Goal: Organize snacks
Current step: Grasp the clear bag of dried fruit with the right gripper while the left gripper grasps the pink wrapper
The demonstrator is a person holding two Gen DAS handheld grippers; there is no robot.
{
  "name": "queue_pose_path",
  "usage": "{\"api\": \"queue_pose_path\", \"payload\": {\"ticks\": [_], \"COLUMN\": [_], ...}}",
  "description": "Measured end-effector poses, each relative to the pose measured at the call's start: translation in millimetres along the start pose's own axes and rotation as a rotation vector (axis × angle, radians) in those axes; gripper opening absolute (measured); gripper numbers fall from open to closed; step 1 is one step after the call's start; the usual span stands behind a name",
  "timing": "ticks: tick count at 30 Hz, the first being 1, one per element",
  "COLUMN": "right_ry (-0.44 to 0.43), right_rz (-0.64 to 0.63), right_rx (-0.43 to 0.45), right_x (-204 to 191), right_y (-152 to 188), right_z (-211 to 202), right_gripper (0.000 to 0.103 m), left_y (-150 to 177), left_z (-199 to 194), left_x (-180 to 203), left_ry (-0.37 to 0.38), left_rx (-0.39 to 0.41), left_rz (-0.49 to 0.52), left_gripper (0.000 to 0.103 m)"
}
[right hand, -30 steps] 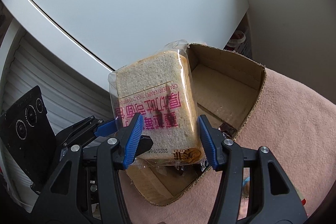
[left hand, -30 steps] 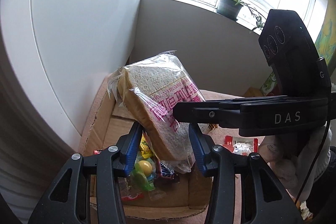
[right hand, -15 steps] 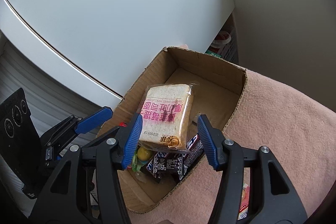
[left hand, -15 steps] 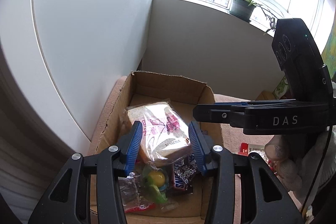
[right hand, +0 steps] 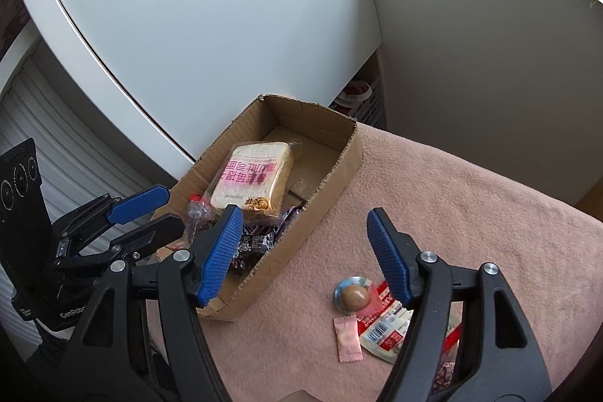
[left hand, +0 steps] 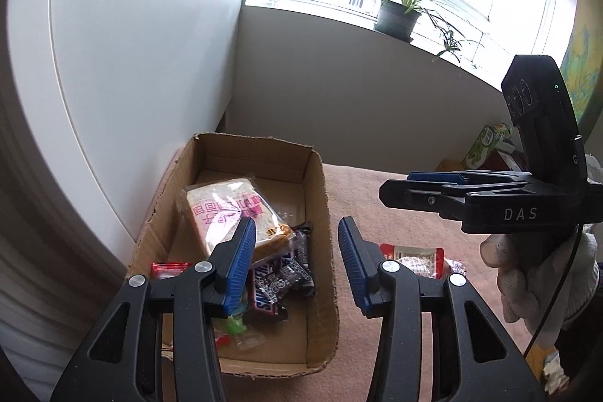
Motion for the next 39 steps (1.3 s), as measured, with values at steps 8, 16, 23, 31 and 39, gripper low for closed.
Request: {"api": "queue_pose_path", "payload": {"ticks": [8, 16, 23, 31, 39], "right_ry": [0.158, 0.343, 0.316, 0.279, 0.29], "right_rz": [0.022, 0.132, 0.261, 0.304, 0.292], "right_rx": [0.027, 0.003, 0.009, -0.001, -0.019], "right_x": [48, 93, 112, 117, 123], "right_y": [51, 120, 157, 159, 156], "right_z": [-44, -50, -47, -28, -12], "right_gripper": [0.071, 0.071, 0.071, 0.071, 0.071], "left_y": [17, 55, 90, 107, 102], "left_z": [-1, 18, 40, 74, 99], "left_x": [41, 78, 99, 108, 108], "left_ry": [0.077, 0.144, 0.165, 0.159, 0.116], "left_rx": [-0.024, -0.098, -0.182, -0.266, -0.285], "left_rz": [0.033, 0.046, 0.062, 0.043, 0.04], "left_gripper": [0.044, 0.044, 0.044, 0.044, 0.044]}}
Point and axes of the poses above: each gripper's, at about its wrist camera, not at the fingertips, and z roughly the way its jaws point, x to its right, y to its underside, the point moved 6 cm from there along z, roughly the way its jaws point, and after that the axes turned 2 degrees about -x, right-handed, at the moved point
